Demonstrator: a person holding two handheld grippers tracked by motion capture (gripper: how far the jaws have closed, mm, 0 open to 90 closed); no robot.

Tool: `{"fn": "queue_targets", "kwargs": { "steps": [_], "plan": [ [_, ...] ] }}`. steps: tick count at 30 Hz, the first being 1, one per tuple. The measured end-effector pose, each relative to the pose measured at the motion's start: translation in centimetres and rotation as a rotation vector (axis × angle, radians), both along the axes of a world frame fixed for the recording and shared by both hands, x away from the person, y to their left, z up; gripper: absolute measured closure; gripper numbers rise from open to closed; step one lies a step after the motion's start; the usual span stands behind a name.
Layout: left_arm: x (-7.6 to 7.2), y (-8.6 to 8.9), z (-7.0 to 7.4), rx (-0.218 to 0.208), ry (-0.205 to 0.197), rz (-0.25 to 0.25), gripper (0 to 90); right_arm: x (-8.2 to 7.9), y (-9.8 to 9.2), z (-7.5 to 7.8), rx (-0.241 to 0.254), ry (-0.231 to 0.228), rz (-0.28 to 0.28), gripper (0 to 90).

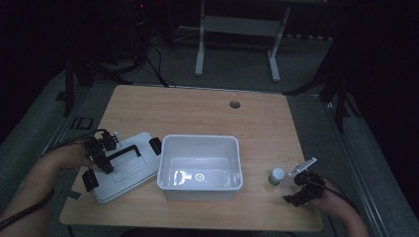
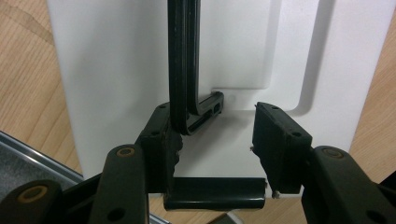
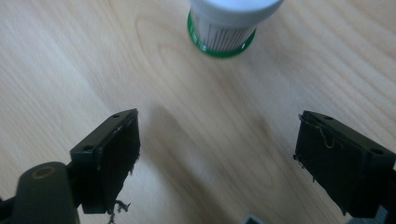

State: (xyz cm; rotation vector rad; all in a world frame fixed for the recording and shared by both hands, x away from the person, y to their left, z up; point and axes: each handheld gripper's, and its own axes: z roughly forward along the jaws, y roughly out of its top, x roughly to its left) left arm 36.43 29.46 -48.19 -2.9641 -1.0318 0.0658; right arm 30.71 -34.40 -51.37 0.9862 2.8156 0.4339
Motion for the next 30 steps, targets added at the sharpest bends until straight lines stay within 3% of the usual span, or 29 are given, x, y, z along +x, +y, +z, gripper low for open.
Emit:
{"fn": "queue_targets", "kwargs": {
  "steps": [5, 10, 20, 24, 30],
  "plan": [
    [-0.1, 0.0, 0.1, 0.003, -0.001, -0.003, 50.2, 0.7, 0.8, 0.3, -0.107, 0.063, 0.049, 14.6],
    [-0.2, 0.0, 0.1, 0.002, -0.001, -0.006, 50.1, 1.6, 1.4, 0.7, -0.169, 0.116, 0.075, 14.6],
    [-0.3, -0.3, 0.3, 0.010, -0.008, -0.016, 50.0, 3.3, 2.8, 1.4, -0.214, 0.173, 0.147, 18.2],
    [-0.5, -0.2, 0.4, 0.011, -0.007, -0.019, 50.0, 3.6, 3.6, 1.8, -0.252, 0.159, 0.194, 21.1],
    [-0.5, -0.3, 0.4, 0.011, -0.011, -0.021, 49.2, 4.3, 4.3, 2.4, -0.252, 0.135, 0.219, 22.4]
  ]
}}
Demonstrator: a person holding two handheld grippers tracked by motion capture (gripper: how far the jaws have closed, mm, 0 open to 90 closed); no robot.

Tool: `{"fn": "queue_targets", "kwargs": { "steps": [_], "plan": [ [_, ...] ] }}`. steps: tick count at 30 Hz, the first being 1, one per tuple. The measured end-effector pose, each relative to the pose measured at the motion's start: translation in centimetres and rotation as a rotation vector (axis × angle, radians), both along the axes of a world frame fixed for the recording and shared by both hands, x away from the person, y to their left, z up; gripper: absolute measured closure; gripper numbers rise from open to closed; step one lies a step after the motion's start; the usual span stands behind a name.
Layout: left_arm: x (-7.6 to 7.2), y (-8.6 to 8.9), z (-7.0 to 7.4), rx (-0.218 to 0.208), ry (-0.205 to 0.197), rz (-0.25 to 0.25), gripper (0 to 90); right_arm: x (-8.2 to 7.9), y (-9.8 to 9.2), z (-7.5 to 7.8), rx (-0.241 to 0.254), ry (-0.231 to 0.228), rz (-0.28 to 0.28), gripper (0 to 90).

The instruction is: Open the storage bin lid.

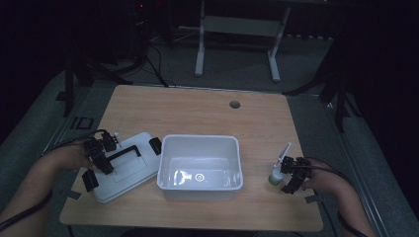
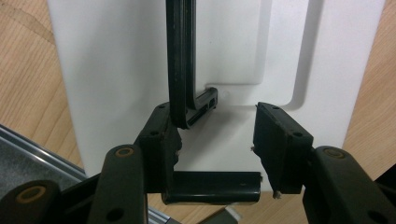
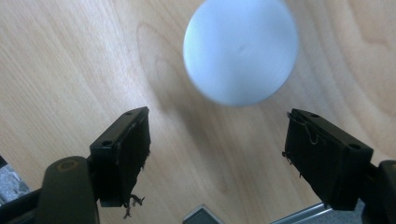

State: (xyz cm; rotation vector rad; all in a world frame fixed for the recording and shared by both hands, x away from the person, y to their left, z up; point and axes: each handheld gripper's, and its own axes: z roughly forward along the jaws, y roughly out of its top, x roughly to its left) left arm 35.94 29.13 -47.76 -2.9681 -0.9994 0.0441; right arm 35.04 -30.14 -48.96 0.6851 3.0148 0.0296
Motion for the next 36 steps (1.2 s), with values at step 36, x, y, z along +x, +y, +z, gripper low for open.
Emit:
{"fn": "queue_targets", "kwargs": {
  "steps": [36],
  "plan": [
    [-0.2, 0.1, 0.4, -0.005, 0.003, -0.010, 49.3, 1.9, 3.7, 0.5, -0.061, -0.017, 0.130, 50.0]
  ]
}}
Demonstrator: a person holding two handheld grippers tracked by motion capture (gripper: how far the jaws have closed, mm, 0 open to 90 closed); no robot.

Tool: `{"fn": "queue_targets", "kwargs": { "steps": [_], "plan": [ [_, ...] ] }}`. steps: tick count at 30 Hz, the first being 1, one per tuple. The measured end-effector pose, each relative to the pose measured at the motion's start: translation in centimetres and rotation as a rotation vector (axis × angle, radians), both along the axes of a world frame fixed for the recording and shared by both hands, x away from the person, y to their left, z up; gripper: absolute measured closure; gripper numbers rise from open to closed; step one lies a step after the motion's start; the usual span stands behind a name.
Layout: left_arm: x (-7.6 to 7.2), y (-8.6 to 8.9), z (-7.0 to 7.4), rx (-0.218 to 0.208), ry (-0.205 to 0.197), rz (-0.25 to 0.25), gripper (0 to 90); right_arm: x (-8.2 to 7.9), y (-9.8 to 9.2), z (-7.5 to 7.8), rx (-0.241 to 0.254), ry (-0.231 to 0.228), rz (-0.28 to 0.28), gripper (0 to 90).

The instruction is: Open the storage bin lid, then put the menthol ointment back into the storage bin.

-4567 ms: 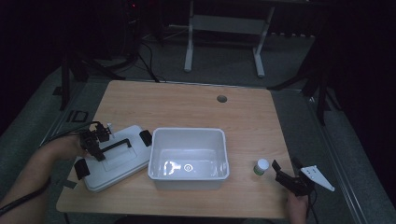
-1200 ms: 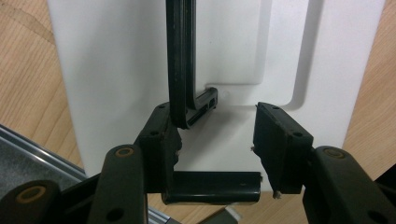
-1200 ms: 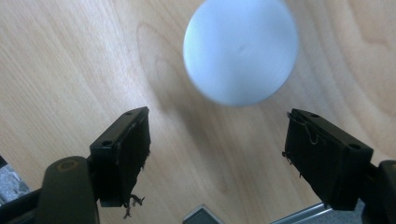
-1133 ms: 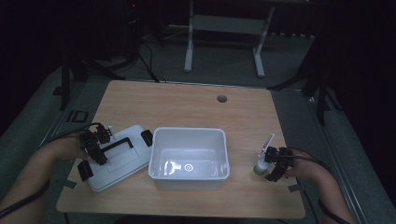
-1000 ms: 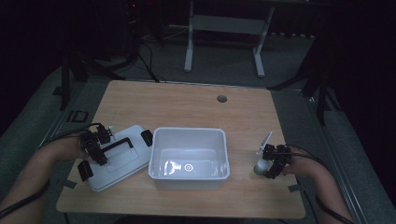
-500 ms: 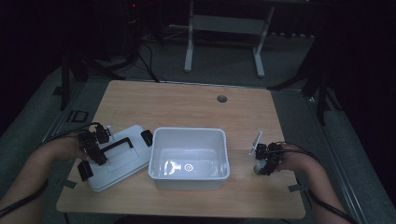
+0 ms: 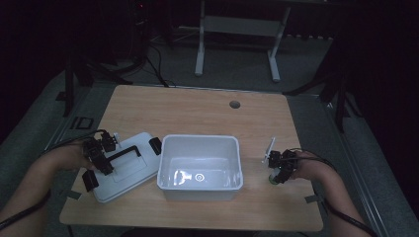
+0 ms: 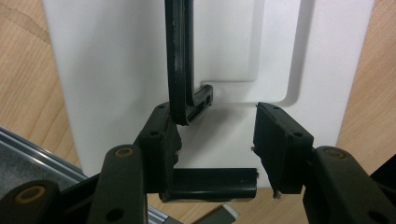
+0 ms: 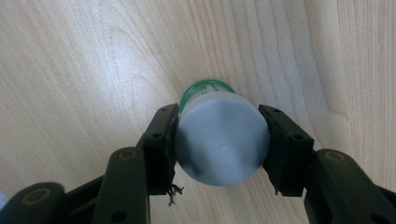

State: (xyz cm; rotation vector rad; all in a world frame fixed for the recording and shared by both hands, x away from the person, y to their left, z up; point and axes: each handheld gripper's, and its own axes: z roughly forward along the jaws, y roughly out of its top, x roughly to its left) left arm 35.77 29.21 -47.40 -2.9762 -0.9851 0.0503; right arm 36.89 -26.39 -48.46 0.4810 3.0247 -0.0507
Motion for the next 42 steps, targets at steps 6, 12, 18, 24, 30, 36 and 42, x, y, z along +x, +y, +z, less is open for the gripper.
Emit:
{"fn": "queue_targets", "kwargs": {
  "steps": [6, 12, 18, 24, 30, 36, 42],
  "plan": [
    [0.0, -0.1, 0.2, -0.003, -0.002, -0.001, 49.3, -0.3, 0.4, 1.2, 0.006, 0.003, 0.014, 50.1],
    [0.0, -0.1, 0.1, -0.004, -0.001, -0.004, 49.3, -0.7, 1.3, 2.4, 0.009, 0.034, 0.028, 50.1],
    [-0.1, 0.0, 0.2, -0.003, 0.002, -0.002, 49.3, -0.9, 2.2, 3.4, -0.002, 0.048, 0.045, 50.1],
    [-0.1, 0.0, 0.4, 0.002, 0.006, -0.005, 49.3, -1.2, 2.8, 4.7, -0.021, 0.050, 0.058, 50.2],
    [-0.2, -0.1, 0.5, 0.002, 0.000, -0.006, 49.3, -1.7, 3.9, 7.4, -0.029, 0.042, 0.073, 50.2],
    [-0.2, -0.2, 0.7, -0.003, -0.007, -0.001, 49.3, -1.7, 4.7, 9.6, -0.023, 0.042, 0.078, 50.2],
    [-0.2, -0.2, 0.6, -0.003, -0.004, -0.010, 49.3, -2.1, 6.0, 11.5, -0.040, 0.026, 0.112, 50.2]
  ]
}}
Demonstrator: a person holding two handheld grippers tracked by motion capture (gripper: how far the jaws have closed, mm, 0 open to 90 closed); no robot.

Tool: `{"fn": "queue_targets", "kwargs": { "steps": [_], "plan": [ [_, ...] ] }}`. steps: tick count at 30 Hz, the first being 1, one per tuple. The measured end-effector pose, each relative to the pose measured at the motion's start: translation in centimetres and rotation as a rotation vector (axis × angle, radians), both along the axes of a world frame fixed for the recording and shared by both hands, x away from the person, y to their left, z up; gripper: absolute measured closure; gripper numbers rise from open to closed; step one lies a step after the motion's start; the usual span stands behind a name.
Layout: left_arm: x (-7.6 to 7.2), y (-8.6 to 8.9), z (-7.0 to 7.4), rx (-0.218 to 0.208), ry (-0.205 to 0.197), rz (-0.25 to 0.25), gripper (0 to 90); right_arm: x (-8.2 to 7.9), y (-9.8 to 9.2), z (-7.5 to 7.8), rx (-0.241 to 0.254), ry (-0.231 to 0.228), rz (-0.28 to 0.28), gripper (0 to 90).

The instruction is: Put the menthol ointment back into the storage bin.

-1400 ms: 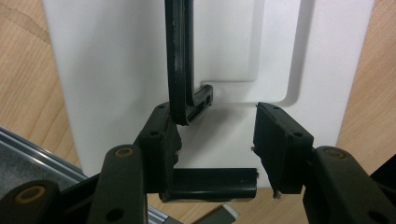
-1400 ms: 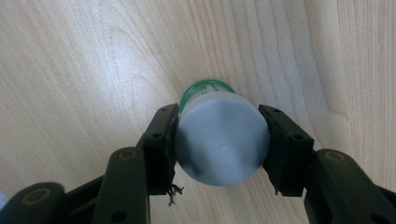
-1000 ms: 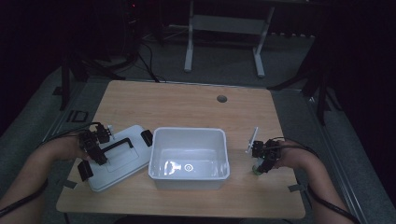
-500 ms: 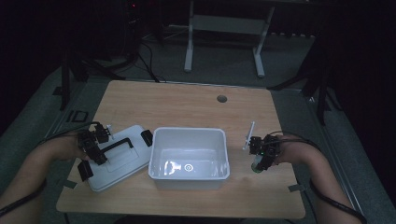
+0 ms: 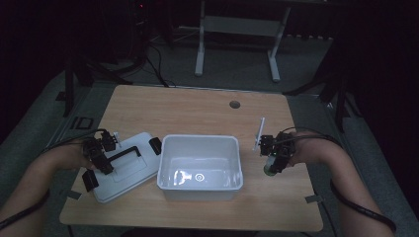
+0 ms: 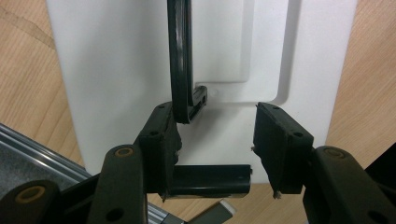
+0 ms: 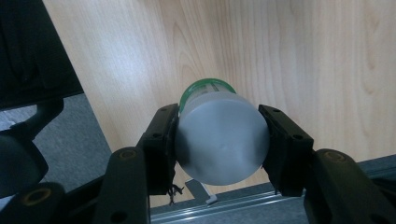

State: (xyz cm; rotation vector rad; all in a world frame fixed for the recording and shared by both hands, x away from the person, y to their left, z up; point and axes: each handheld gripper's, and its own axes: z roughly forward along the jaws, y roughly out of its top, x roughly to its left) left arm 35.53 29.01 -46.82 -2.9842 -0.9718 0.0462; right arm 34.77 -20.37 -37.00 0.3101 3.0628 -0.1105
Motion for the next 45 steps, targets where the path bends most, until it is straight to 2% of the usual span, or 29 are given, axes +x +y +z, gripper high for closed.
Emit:
{"fn": "queue_targets", "kwargs": {
  "steps": [6, 15, 21, 25, 30, 34, 40, 45],
  "plan": [
    [-0.1, 0.1, 0.1, -0.002, -0.006, 0.010, 49.3, -1.0, 1.9, 1.6, 0.015, -0.001, 0.061, 50.2],
    [-0.2, 0.0, 0.2, 0.002, -0.008, 0.004, 49.3, -1.6, 4.0, 3.0, 0.013, -0.005, 0.114, 50.2],
    [-0.3, 0.1, 0.4, 0.004, -0.014, 0.005, 49.3, -2.1, 6.0, 3.8, 0.028, -0.036, 0.155, 50.2],
    [-0.2, 0.0, 0.4, 0.005, -0.011, 0.001, 49.3, -2.3, 7.2, 3.9, 0.024, -0.033, 0.183, 50.2],
    [-0.3, 0.1, 0.4, 0.004, -0.017, 0.002, 49.3, -2.5, 8.5, 3.9, 0.027, -0.053, 0.209, 50.2],
    [-0.4, 0.2, 0.2, 0.004, -0.013, 0.005, 49.3, -2.8, 9.9, 3.8, 0.044, -0.046, 0.241, 50.2],
    [-0.4, 0.3, 0.1, 0.007, -0.013, 0.003, 49.4, -2.7, 11.3, 2.8, 0.048, -0.032, 0.252, 50.2],
    [-0.5, 0.5, 0.0, 0.008, -0.013, 0.006, 49.4, -2.9, 12.3, 1.2, 0.033, -0.010, 0.262, 50.2]
  ]
}}
